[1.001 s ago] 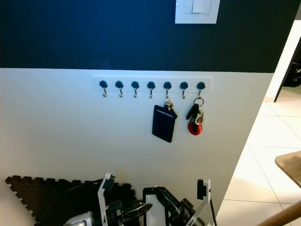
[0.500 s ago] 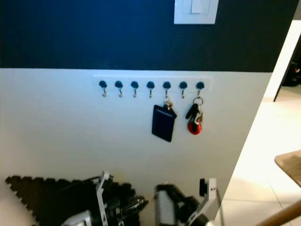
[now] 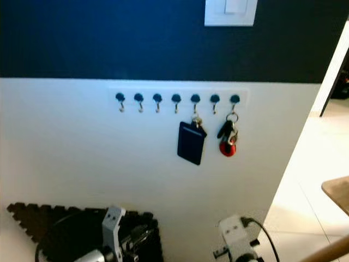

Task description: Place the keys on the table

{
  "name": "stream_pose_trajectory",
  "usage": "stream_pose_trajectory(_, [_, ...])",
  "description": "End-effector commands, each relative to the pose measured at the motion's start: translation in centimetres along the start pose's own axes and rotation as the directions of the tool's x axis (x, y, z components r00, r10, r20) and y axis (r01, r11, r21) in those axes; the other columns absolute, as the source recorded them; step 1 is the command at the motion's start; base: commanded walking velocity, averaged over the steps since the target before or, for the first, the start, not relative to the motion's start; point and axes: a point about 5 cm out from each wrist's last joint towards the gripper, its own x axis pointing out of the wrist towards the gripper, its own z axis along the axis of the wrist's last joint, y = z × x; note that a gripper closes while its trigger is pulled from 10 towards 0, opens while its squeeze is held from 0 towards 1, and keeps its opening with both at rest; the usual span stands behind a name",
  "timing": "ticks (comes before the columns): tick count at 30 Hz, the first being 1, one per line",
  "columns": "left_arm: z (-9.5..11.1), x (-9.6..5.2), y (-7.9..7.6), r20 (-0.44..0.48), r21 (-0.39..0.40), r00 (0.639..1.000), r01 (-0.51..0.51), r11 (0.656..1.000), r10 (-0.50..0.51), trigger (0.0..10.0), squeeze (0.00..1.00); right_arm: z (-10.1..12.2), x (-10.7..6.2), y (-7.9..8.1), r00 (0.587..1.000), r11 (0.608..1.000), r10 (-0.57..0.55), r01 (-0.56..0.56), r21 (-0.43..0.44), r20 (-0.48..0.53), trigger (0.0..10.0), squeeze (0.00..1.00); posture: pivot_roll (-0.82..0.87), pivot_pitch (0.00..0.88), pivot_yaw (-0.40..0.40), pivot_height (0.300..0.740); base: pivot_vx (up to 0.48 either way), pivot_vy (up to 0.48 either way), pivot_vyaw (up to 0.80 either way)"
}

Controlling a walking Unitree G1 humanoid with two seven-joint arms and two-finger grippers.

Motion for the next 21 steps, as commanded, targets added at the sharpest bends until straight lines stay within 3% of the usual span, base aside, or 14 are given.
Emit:
stream_pose_trajectory(1, [-1.0,-0.3,-0.1,-0.019,0.012,1.0,-0.017,1.0,0.017,10.0,0.0,-0.7,-0.1,0.7,0.999,0.981,0.019,-0.027,-0.192,-0.041,0.0,0.0,0.02,0.064,0.018,0.74,0.0,0.0,0.0])
stream_pose_trajectory(2, [-1.3,-0.3,-0.2,-0.023,0.012,1.0,-0.014,1.0,0.014,10.0,0.0,-1.2,-0.2,0.8,0.997,0.958,0.018,-0.037,-0.284,-0.07,0.0,0.0,0.02,0.062,0.019,0.74,0.0,0.0,0.0])
stream_pose_trajectory(3, [-1.3,-0.3,-0.2,-0.023,0.012,1.0,-0.014,1.0,0.014,10.0,0.0,-1.2,-0.2,0.8,0.997,0.958,0.018,-0.037,-0.284,-0.07,0.0,0.0,0.02,0.062,0.019,0.74,0.0,0.0,0.0])
stream_pose_trajectory(5, [-1.6,-0.4,-0.4,-0.031,0.026,0.999,-0.016,1.0,0.017,10.0,0.0,-2.2,-0.4,0.9,0.993,0.916,0.007,-0.054,-0.398,-0.119,0.0,0.0,0.02,0.06,0.019,0.74,0.0,0.0,0.0])
stream_pose_trajectory(9, [-1.8,-0.4,-0.3,-0.036,0.034,0.999,-0.021,0.999,0.022,10.0,0.0,-2.8,-0.6,1.1,0.991,0.891,-0.001,-0.061,-0.449,-0.137,0.0,0.0,0.02,0.057,0.02,0.74,0.0,0.0,0.0])
stream_pose_trajectory(12, [-2.0,-0.4,-0.2,-0.046,0.047,0.999,-0.027,0.999,0.03,10.0,0.0,-3.3,-0.8,1.1,0.986,0.906,-0.019,-0.052,-0.42,-0.163,0.0,0.0,0.02,0.057,0.021,0.74,0.0,0.0,0.0])
stream_pose_trajectory(14, [-2.5,-0.6,0.2,-0.08,0.092,0.994,-0.061,0.994,0.069,10.0,0.0,-4.5,-1.2,1.2,0.967,0.984,-0.061,0.018,-0.176,-0.247,0.0,0.0,0.01,0.05,0.021,0.74,0.0,0.0,0.0])
stream_pose_trajectory(15, [-2.5,-0.6,0.2,-0.08,0.092,0.994,-0.061,0.994,0.069,10.0,0.0,-4.5,-1.2,1.2,0.967,0.984,-0.061,0.018,-0.176,-0.247,0.0,0.0,0.01,0.05,0.021,0.74,0.0,0.0,0.0])
stream_pose_trajectory(16, [-3.0,-0.9,1.0,-0.107,0.137,0.982,-0.142,0.98,0.157,10.0,0.0,-5.5,-1.7,1.4,0.937,0.978,-0.097,0.153,0.143,-0.335,0.5,0.0,0.01,0.046,0.023,0.74,0.0,0.0,0.0])
stream_pose_trajectory(17, [-3.4,-1.2,1.6,-0.119,0.172,0.966,-0.208,0.963,0.23,10.0,0.0,-6.2,-2.1,1.4,0.914,0.927,-0.118,0.242,0.288,-0.387,1.2,0.0,0.01,0.046,0.023,0.74,0.0,0.0,0.0])
stream_pose_trajectory(18, [-3.4,-1.2,1.6,-0.119,0.172,0.966,-0.208,0.963,0.23,10.0,0.0,-6.2,-2.1,1.4,0.914,0.927,-0.118,0.242,0.288,-0.387,1.2,0.0,0.01,0.046,0.023,0.74,0.0,0.0,0.0])
stream_pose_trajectory(19, [-3.7,-1.6,2.1,-0.127,0.197,0.949,-0.26,0.945,0.287,10.0,0.0,-6.8,-2.5,1.5,0.895,0.886,-0.128,0.297,0.357,-0.427,1.8,0.0,0.01,0.046,0.023,0.74,0.0,0.0,0.0])
stream_pose_trajectory(20, [-4.6,-2.2,2.7,-0.165,0.219,0.919,-0.319,0.922,0.357,10.0,0.0,-7.6,-3.2,1.6,0.876,0.865,-0.127,0.327,0.379,-0.465,5.0,0.0,0.01,0.043,0.026,0.74,0.0,0.0,0.0])
stream_pose_trajectory(21, [-5.2,-2.5,2.9,-0.197,0.217,0.9,-0.348,0.912,0.39,10.0,0.0,-7.8,-3.4,1.9,0.874,0.867,-0.121,0.323,0.378,-0.47,10.0,0.0,0.01,0.042,0.027,0.74,0.0,0.0,0.0])
